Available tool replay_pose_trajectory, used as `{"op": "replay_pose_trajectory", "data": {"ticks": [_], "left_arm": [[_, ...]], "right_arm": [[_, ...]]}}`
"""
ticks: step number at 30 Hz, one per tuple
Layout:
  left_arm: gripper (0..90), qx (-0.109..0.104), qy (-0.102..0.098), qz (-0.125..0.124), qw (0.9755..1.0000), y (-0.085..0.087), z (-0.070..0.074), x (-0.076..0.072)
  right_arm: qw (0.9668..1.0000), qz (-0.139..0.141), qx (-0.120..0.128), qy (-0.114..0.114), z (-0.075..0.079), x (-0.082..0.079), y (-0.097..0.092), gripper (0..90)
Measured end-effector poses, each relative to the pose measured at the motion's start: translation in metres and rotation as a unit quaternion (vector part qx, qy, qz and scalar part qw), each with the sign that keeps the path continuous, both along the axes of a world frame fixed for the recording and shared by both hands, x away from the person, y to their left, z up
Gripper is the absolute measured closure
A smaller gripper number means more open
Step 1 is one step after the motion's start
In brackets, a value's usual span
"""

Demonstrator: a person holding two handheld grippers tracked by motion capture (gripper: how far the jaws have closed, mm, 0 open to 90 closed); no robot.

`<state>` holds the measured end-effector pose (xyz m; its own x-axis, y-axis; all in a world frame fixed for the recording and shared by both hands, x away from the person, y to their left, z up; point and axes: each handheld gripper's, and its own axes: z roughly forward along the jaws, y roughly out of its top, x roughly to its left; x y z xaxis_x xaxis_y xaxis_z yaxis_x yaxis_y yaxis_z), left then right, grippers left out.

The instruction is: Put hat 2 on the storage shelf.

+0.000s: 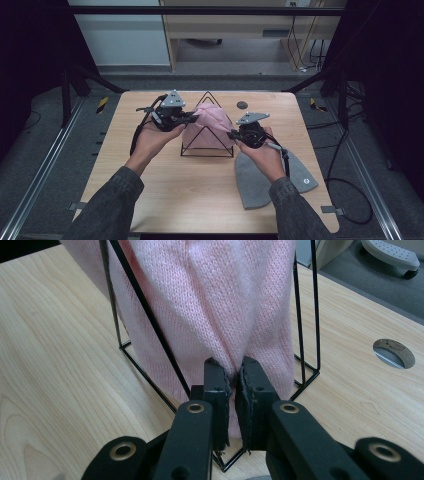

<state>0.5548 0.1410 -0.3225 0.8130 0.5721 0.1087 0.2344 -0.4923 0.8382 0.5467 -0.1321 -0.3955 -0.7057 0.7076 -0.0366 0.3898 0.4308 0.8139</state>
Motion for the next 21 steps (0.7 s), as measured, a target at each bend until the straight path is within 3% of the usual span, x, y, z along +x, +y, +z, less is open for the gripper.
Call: {"op": "replay_pose_trajectory", "data": {"ticks": [5,11,14,21], "left_arm": [[82.6,0.010,-0.002,0.011,0.9999,0.003,-0.001,0.001],[82.8,0.023,0.000,0.030,0.9993,0.007,-0.009,0.010],[82.9,0.017,0.007,0.030,0.9994,0.010,-0.012,0.012],[82.7,0.028,0.006,0.016,0.9995,0.010,-0.020,0.005]], "right_arm": [[1.0000,0.000,0.001,-0.001,0.001,0.002,0.002,83.3],[0.9998,-0.002,-0.017,0.009,-0.001,0.009,0.011,83.5],[0.9997,0.001,-0.020,0.011,-0.002,0.010,0.012,83.7],[0.9992,0.003,-0.032,0.024,-0.008,0.009,0.011,83.8]]}}
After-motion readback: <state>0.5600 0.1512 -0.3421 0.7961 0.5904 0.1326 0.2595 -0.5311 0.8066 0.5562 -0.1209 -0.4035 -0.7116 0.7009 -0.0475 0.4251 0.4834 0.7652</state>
